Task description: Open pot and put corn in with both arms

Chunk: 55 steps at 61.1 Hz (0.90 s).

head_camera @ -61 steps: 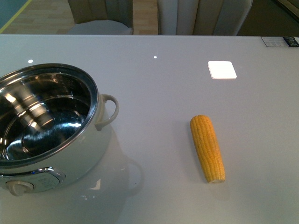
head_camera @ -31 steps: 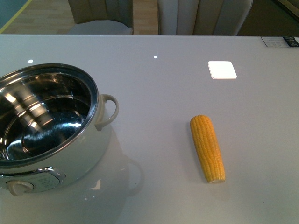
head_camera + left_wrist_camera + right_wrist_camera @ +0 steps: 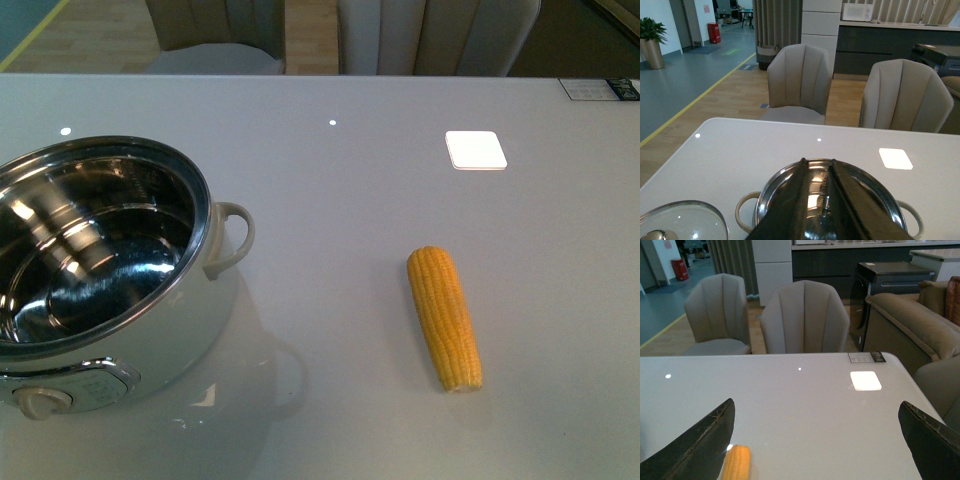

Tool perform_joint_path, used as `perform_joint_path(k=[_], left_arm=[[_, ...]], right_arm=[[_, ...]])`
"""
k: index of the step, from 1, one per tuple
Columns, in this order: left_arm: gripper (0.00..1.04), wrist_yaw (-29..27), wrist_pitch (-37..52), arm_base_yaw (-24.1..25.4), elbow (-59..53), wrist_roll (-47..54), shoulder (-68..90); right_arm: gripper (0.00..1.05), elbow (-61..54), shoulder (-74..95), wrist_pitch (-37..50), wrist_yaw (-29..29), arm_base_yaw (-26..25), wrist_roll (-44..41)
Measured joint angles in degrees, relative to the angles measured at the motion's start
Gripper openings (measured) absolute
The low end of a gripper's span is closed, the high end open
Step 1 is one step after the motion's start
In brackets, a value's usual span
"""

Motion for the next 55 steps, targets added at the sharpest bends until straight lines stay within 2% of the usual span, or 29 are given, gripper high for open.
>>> perform_joint_path(k=[25,51,53,55], left_arm=[[0.98,0.0,0.0,0.0,0.0,0.0,0.0],[0.98,0.0,0.0,0.0,0.0,0.11,0.0],[0.98,0.0,0.0,0.0,0.0,0.13,0.0],[0.98,-0.04,0.0,0.0,0.0,0.11,0.0]], right_arm=[[0.96,0.0,0.0,0.0,0.0,0.0,0.0],[0.96,0.15,0.42,-0.48,-0.11,-0.04,-0.13],[0.96,2.34,2.89,-6.19,-1.46,-0.24,-0.63],[0.96,6.73,9.35,-16.24,-2.43,-0.61,-1.22]])
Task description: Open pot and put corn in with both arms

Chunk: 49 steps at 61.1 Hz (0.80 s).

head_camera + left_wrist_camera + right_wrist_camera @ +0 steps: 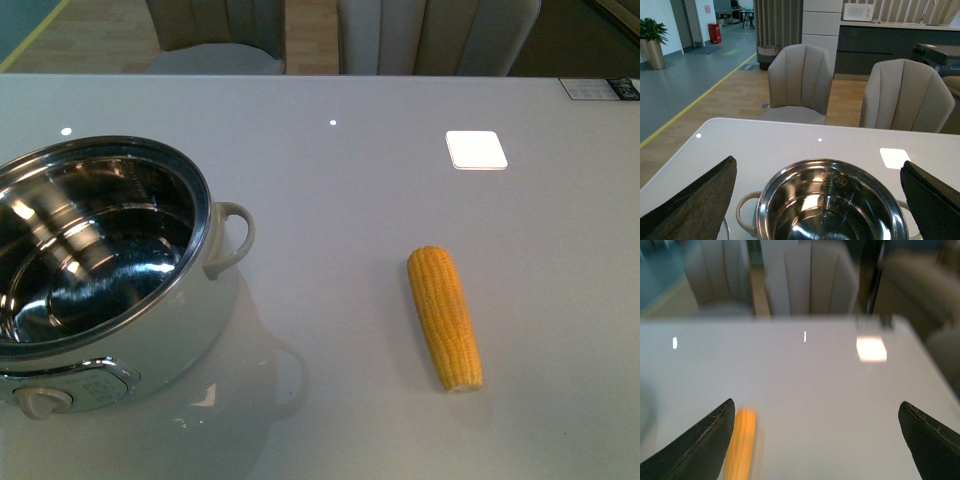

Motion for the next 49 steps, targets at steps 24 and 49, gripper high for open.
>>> perform_joint_path(k=[24,49], left_arm=[[0.98,0.04,-0.02,0.0,0.0,0.02,-0.02],[0.98,0.02,-0.02,0.0,0.0,0.02,-0.02]], right_arm=[[0.96,6.99,42.14,6.56,3.85,7.17,1.51],[0.96,21.77,84.7,30.38,5.57,17.07,6.01]])
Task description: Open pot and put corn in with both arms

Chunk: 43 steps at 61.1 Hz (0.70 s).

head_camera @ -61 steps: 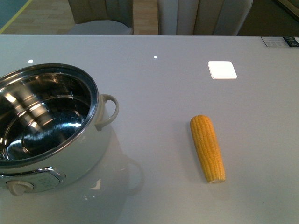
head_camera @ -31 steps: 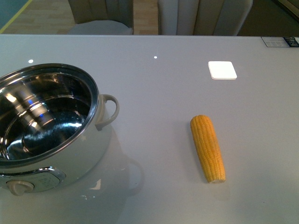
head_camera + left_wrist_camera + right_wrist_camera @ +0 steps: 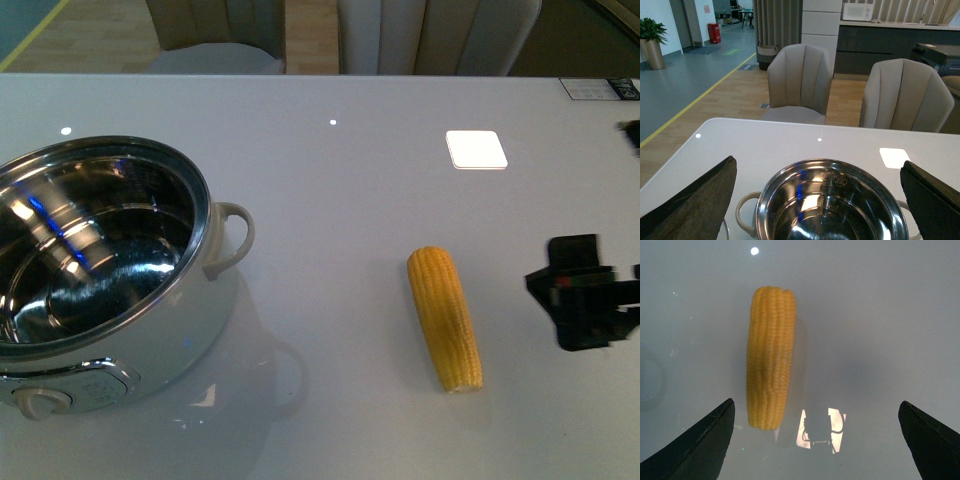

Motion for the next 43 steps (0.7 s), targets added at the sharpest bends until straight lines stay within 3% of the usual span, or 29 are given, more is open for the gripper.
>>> perform_joint_path(k=[17,43], left_arm=[[0.98,0.0,0.0,0.0,0.0,0.0,0.0],[0.98,0.02,0.0,0.0,0.0,0.0,0.0]], right_arm=[[0.96,7.72,17.53,3.67,0.52,4.57,1.4],[0.96,15.91,33.62,5.22,0.94,4.15,0.09]])
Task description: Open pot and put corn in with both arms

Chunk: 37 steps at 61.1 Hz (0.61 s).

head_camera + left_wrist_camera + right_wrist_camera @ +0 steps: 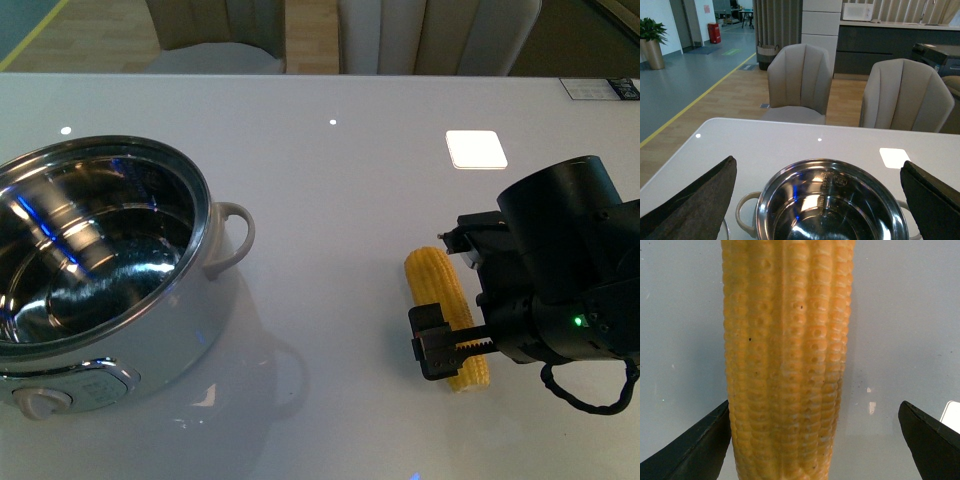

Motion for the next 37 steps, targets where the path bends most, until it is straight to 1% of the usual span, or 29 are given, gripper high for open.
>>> perform_joint_path(k=[7,26,29,31,37], left_arm=[[0.98,-0.02,0.0,0.0,0.0,0.0,0.0],[0.98,0.0,0.0,0.0,0.0,0.0,0.0],[0.98,-0.02,0.0,0.0,0.0,0.0,0.0],[0.98,-0.02,0.0,0.0,0.0,0.0,0.0],[0.98,-0.02,0.0,0.0,0.0,-0.02,0.0]], right_arm=[[0.95,0.7,1.05,-0.57,0.04,0.22,-0.26],[0.47,0.11,1.07,0.04,-0.7,1.07,-0.66],[0.41,-0.33,0.66,0.07,-1.11,1.11,-0.61],[0.36,-0.96,-0.2,0.24,-1.77,1.18,-0.35],[0.29,-1.81,-2.25,0.61,-2.91,1.18,-0.09]])
